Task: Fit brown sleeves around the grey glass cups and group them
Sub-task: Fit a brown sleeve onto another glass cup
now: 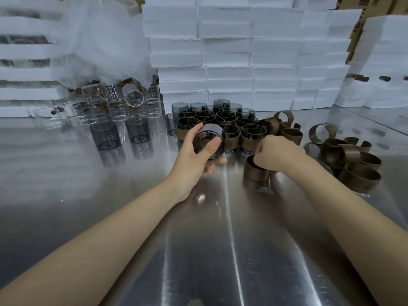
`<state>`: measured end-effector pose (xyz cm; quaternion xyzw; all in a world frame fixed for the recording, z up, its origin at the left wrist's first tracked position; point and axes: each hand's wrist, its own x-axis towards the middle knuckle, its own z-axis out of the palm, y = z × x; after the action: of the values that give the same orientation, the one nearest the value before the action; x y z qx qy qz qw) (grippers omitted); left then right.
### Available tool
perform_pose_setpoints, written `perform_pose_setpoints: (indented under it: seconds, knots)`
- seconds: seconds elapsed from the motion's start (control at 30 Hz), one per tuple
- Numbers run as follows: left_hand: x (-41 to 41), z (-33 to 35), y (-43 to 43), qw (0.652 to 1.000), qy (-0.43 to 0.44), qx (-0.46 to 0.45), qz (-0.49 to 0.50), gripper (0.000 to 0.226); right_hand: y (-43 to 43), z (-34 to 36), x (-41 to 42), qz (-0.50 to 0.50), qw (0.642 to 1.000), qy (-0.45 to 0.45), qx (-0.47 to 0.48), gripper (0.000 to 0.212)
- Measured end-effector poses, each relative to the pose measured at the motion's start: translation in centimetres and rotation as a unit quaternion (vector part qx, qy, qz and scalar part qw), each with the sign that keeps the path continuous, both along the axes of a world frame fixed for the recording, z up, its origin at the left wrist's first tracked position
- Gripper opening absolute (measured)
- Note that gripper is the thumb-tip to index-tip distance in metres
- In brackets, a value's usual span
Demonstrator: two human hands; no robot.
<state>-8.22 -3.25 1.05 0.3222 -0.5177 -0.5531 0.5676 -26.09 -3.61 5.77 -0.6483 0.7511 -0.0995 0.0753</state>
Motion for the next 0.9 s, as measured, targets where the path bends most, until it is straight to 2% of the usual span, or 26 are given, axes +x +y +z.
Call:
perform_pose_setpoints:
  seconds: [0.13,0.33,0.43,0.53,0.6,0.7,0.9]
  knots:
    - [0.2,0.0,-0.2,1.0,-0.007,-0.004,0.017,0.081,-0.3,0.1,0.1,0.063,0.984,-0.156,0.059,0.016]
    - [0.7,0.3,-0.3,0.995,-0.018,-0.031,0.094,0.083,0.4,0.8,0.5,0.182,0.947,-0.244,0.106,0.029]
    - [0.8,0.4,-0.5,0.99,-0.052,-0.038,0.128,0.078,0.8,0.9,1.0,0.219,0.903,-0.364,0.061,0.028]
    - [0.9,0.2,-0.6,0.99,-0.055,-0.03,0.124,0.07,0.7,0.9,1.6,0.193,0.866,-0.46,-0.028,0.024]
    - [0.9,0.2,-0.6,0.992,-0.056,-0.023,0.109,0.061,0.5,0.5,2.0,0.169,0.863,-0.466,-0.099,0.03]
    - [0.7,0.1,-0.5,0.996,-0.055,-0.013,0.073,0.054,0.4,-0.5,2.8,0.153,0.875,-0.414,-0.199,0.033]
    - [1.1,0.2,-0.4,1.0,-0.015,-0.002,0.005,0.038,0.6,-1.0,3.4,0.164,0.864,-0.385,-0.278,0.04]
